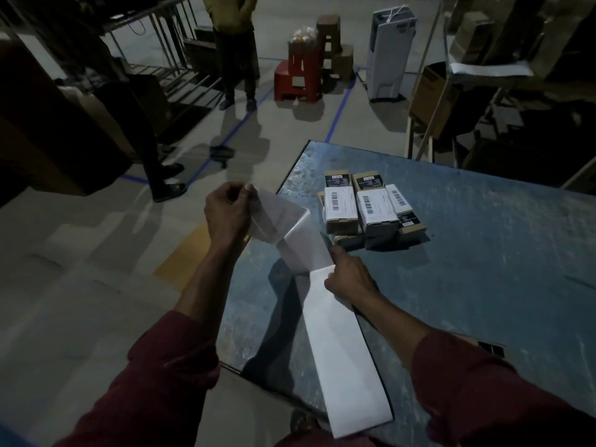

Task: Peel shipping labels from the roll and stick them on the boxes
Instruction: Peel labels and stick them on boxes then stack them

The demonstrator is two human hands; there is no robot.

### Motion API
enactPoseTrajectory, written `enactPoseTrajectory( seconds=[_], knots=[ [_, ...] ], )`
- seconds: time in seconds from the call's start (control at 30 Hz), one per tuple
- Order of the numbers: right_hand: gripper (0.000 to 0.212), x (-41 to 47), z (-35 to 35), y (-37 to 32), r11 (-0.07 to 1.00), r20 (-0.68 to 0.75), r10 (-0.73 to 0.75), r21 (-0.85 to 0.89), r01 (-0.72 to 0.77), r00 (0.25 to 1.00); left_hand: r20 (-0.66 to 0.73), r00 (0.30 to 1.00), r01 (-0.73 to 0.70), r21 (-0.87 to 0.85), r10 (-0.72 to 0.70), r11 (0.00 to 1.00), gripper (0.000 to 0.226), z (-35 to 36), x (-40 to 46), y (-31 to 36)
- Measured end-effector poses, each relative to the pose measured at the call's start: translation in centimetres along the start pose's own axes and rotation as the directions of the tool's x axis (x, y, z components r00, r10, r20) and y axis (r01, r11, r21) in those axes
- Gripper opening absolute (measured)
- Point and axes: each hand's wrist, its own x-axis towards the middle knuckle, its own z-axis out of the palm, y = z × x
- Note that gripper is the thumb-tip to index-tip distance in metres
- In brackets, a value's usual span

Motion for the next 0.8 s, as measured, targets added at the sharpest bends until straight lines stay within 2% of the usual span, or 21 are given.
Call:
enactPoseTrajectory(
  seconds=[0.1,0.23,0.3,0.37,0.43,0.47,0.5,0.53,0.57,0.6,0.63,0.7,0.8],
  knots=[
    [0.028,0.0,0.3,-0.4,1.0,-0.015,0.001,-0.028,-0.002,1.0,-0.164,0.983,-0.079,-0.006,0.077,0.997,0.02,-0.6,0.8,0.4],
    [0.022,0.4,0.6,0.0,0.998,-0.062,-0.004,-0.056,0.001,0.998,-0.286,0.948,-0.16,-0.04,0.142,0.986,0.023,-1.0,1.1,1.1],
    [0.031,0.4,0.8,0.5,0.998,-0.096,-0.036,-0.053,0.031,0.995,-0.275,0.936,-0.234,-0.021,0.219,0.972,0.022,-0.6,-0.4,2.0],
    [0.032,0.0,0.4,0.5,0.997,-0.18,-0.077,-0.022,0.074,0.981,-0.222,0.914,-0.347,0.003,0.339,0.938,0.018,0.2,-3.2,2.7],
    [0.022,-0.4,-0.5,0.3,0.997,-0.274,-0.012,0.074,0.033,0.962,-0.115,0.845,-0.518,0.067,0.522,0.853,0.012,1.2,-6.8,2.5],
    [0.024,-1.0,-1.4,0.0,0.979,-0.281,0.066,0.202,-0.008,0.957,-0.045,0.784,-0.612,0.12,0.62,0.782,0.01,1.9,-8.6,2.0],
    [0.035,-2.0,-2.7,-0.2,0.918,-0.242,0.164,0.393,-0.058,0.956,0.023,0.711,-0.696,0.165,0.703,0.699,0.009,2.6,-10.4,1.5],
    [0.052,-3.0,-3.9,-0.4,0.786,-0.161,0.251,0.609,-0.105,0.954,0.076,0.639,-0.763,0.192,0.766,0.617,0.01,3.2,-12.1,0.8],
    [0.066,-4.4,-5.1,-0.3,0.601,-0.048,0.308,0.784,-0.156,0.95,0.12,0.576,-0.812,0.195,0.809,0.55,0.01,3.8,-13.6,0.1],
    [0.076,-5.8,-6.2,0.2,0.438,0.057,0.323,0.876,-0.203,0.944,0.157,0.521,-0.851,0.171,0.839,0.497,0.011,4.4,-15.0,-0.4],
    [0.079,-7.1,-7.0,0.8,0.347,0.134,0.319,0.905,-0.247,0.938,0.192,0.478,-0.878,0.13,0.857,0.46,0.013,4.9,-16.4,-0.8],
    [0.062,-9.8,-8.3,2.0,0.289,0.179,0.324,0.916,-0.277,0.929,0.25,0.43,-0.9,0.046,0.868,0.433,0.017,5.8,-18.8,-1.5],
    [0.022,-12.6,-8.8,4.2,0.284,0.097,0.362,0.936,-0.209,0.927,0.341,0.408,-0.895,-0.034,0.847,0.445,0.023,6.9,-21.5,-2.2]
  ],
)
